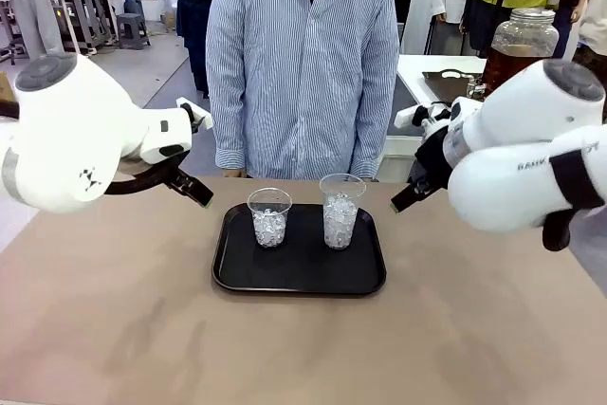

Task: Pour the drink into the iced cup.
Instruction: Pick up the iced cup indicated by the human and present it to them.

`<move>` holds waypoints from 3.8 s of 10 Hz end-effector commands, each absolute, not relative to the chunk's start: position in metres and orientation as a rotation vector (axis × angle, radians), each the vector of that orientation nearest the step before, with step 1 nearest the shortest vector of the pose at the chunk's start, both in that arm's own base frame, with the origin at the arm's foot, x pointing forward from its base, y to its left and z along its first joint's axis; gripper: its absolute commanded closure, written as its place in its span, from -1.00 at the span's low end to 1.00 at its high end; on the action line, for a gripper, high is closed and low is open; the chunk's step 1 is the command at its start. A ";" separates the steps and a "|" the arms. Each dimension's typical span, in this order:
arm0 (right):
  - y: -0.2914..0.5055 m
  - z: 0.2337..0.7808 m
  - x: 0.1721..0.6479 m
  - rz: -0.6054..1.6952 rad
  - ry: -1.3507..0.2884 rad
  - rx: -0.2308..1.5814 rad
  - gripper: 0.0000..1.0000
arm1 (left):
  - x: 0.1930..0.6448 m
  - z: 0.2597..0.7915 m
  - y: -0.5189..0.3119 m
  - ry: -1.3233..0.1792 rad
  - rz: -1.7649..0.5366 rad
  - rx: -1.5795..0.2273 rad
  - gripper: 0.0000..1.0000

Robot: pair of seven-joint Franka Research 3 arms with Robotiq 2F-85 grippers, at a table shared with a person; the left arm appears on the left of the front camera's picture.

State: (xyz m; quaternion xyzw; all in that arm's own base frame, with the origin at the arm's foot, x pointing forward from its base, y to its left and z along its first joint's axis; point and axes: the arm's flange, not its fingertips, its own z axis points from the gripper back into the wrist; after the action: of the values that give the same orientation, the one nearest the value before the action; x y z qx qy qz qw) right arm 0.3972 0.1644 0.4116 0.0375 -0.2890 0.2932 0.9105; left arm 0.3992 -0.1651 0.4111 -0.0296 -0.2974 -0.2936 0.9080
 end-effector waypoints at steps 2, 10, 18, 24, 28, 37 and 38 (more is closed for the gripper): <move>0.147 0.462 0.406 0.551 -0.562 0.277 -1.00 | 0.407 0.453 -0.150 -0.621 -0.598 -0.145 -1.00; 0.094 0.484 0.436 0.325 -0.408 0.752 -1.00 | 0.444 0.457 -0.095 -0.446 -0.372 -0.580 -1.00; 0.088 0.482 0.434 0.232 -0.355 0.771 -1.00 | 0.444 0.455 -0.082 -0.423 -0.303 -0.631 -1.00; 0.039 0.476 0.477 -0.114 -0.128 1.177 -1.00 | 0.474 0.438 -0.034 -0.290 -0.050 -1.044 -1.00; 0.022 0.441 0.498 -0.148 -0.030 1.313 -1.00 | 0.495 0.411 -0.029 -0.164 0.007 -1.248 -1.00; 0.016 0.420 0.517 -0.142 0.048 1.439 -1.00 | 0.517 0.413 -0.022 -0.149 -0.038 -1.383 -1.00; 0.016 0.420 0.517 -0.138 0.051 1.439 -1.00 | 0.518 0.414 -0.021 -0.134 -0.041 -1.387 -1.00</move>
State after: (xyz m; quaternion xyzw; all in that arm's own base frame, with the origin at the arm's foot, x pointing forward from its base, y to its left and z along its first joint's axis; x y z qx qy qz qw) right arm 0.5102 0.0162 0.4159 0.6488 0.0250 -0.0701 0.7573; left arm 0.5139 -0.0252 0.4128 -0.6280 -0.0632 -0.0073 0.7756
